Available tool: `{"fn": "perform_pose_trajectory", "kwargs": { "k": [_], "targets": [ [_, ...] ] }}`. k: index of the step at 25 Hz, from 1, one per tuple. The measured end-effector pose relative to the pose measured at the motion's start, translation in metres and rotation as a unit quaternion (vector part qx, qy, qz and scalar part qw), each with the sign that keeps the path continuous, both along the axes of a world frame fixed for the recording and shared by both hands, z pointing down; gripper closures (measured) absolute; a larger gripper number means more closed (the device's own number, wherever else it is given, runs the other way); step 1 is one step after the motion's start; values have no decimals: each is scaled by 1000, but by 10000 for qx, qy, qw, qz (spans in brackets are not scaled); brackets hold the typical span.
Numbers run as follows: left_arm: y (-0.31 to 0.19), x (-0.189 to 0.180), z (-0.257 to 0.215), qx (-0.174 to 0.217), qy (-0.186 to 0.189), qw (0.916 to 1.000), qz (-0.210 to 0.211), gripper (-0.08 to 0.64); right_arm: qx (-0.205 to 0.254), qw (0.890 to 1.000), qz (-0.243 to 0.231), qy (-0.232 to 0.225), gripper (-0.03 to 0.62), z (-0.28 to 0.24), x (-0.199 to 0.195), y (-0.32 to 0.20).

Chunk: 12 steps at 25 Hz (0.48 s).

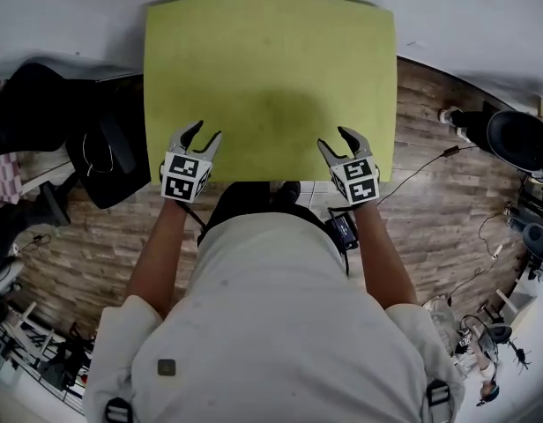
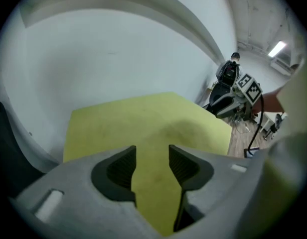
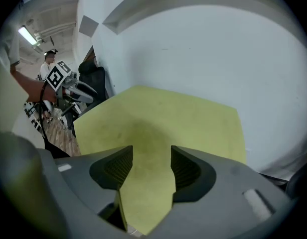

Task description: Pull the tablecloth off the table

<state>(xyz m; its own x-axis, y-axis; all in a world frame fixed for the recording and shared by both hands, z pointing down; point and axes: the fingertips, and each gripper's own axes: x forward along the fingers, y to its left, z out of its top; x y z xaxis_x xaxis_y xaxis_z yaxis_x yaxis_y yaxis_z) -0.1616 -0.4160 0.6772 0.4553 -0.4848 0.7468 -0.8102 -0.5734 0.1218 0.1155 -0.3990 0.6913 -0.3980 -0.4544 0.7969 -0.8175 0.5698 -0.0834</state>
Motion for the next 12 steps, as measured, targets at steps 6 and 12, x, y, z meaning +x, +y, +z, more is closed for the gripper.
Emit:
{"fn": "perform_pose_trajectory", "kwargs": {
  "k": [6, 12],
  "targets": [
    [9, -6, 57, -681, -232, 9974, -4, 290, -567, 9978, -33, 349, 298, 62, 7, 8],
    [13, -15, 96, -1062, -576, 9927, -35, 275, -1059, 9921, 4, 671, 256, 100, 18, 14]
  ]
}}
